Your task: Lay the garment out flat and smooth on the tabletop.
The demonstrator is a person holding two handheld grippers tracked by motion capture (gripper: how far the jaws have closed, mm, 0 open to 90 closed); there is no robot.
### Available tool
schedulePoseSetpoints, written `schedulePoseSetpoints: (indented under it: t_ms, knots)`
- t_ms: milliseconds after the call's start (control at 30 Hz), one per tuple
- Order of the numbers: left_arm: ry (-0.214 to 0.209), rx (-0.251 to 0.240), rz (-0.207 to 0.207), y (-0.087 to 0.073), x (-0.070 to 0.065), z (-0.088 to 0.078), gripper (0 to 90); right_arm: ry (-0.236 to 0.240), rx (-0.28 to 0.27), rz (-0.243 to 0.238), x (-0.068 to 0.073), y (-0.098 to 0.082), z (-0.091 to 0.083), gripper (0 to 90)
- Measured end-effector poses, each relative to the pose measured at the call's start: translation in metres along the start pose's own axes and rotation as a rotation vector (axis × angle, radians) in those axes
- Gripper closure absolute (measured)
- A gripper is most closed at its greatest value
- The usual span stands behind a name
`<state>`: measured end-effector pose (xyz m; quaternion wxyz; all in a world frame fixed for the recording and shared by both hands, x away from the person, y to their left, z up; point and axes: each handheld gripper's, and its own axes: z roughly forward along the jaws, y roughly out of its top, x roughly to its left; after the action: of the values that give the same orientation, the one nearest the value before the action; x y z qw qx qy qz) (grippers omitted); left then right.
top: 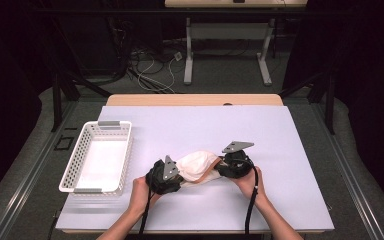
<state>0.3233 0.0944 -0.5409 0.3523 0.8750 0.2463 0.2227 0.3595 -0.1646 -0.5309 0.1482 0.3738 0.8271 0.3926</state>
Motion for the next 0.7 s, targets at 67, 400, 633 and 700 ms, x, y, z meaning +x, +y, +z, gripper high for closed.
schedulePoseSetpoints:
  t_ms: [67, 400, 633, 700]
  knots:
    - [-0.002, -0.005, 0.022, 0.003, -0.002, 0.001, 60.5, 0.0, -0.001, -0.004, 0.0, 0.0, -0.001, 64.8]
    - [0.041, -0.048, -0.053, 0.022, 0.022, -0.003, 82.7, -0.05, -0.004, 0.027, -0.012, -0.002, -0.005, 64.5]
    - [0.102, 0.002, -0.098, 0.037, 0.041, 0.009, 82.5, -0.069, 0.01, 0.042, -0.015, -0.005, -0.003, 64.2]
    - [0.113, 0.024, -0.118, 0.039, 0.045, 0.017, 82.3, -0.067, 0.009, 0.044, -0.015, -0.006, -0.002, 64.2]
